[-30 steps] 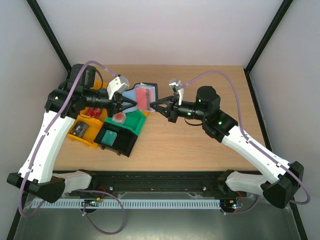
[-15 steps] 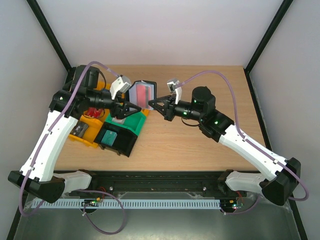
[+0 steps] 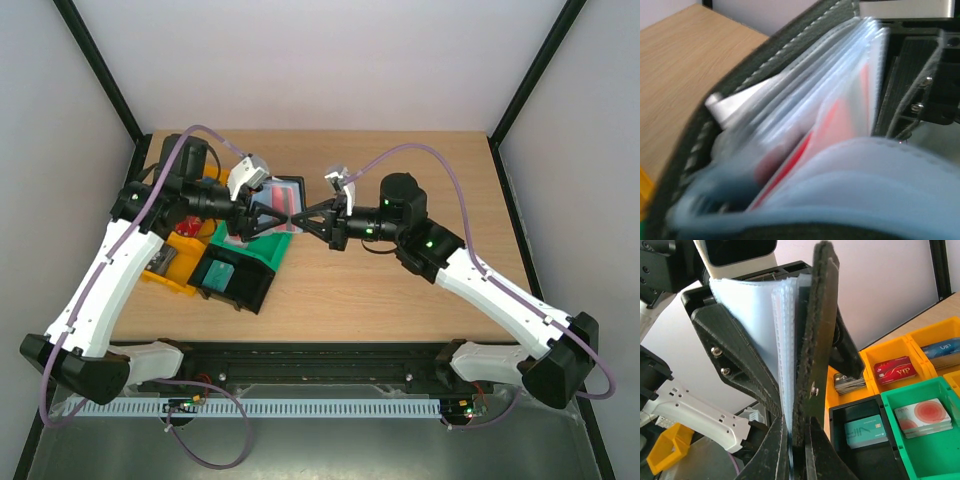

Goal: Take the credit cards out of the card holder

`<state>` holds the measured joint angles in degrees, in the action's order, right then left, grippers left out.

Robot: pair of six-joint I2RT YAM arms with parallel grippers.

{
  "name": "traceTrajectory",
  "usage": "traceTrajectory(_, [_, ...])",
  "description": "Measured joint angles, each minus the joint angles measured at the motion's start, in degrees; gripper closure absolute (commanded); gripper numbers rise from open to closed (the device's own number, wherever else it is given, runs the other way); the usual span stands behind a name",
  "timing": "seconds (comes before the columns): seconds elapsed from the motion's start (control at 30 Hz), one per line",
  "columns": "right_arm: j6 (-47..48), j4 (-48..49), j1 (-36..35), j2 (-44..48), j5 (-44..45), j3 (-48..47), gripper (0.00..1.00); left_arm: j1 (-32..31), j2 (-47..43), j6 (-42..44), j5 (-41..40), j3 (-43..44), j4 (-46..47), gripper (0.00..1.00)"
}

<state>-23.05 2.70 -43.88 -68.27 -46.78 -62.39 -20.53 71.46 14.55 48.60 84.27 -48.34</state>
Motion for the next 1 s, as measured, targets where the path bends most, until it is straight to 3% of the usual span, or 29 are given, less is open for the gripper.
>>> traceTrajectory(0.1, [0.90, -0.33, 0.11, 0.00, -0.09, 0.07, 0.97, -0.42, -0.02, 0.48, 2.38, 0.02, -0.46, 0.92])
traceTrajectory(0.23, [2.73, -1.18, 0.68, 0.02, 0.13, 0.11, 0.65, -0.09, -0.63, 1.99, 5.44, 0.13, -2.29, 0.96])
traceTrajectory(0.33, [5.01, -3.02, 0.15, 0.87, 1.16, 0.13, 0.58, -0.20, -0.63, 3.34, 5.40, 0.13, -2.84, 0.97])
traceTrajectory(0.6, [7.85, -5.51, 0.57, 5.29, 5.35, -0.24, 0.59, -0.28, -0.52, 6.10, 5.75, 0.28, -4.28, 0.98])
traceTrajectory(0.87, [8.04, -5.90, 1.07, 4.07, 6.05, -4.48, 0.57, -0.28, -0.55, 7.56, 5.84, 0.96, -6.08, 0.98])
traceTrajectory(1.0, [7.82, -5.64, 1.11, 2.60, 5.14, -4.68, 0.71, -0.28, -0.55, 7.74, 5.81, 0.96, -6.67, 0.98])
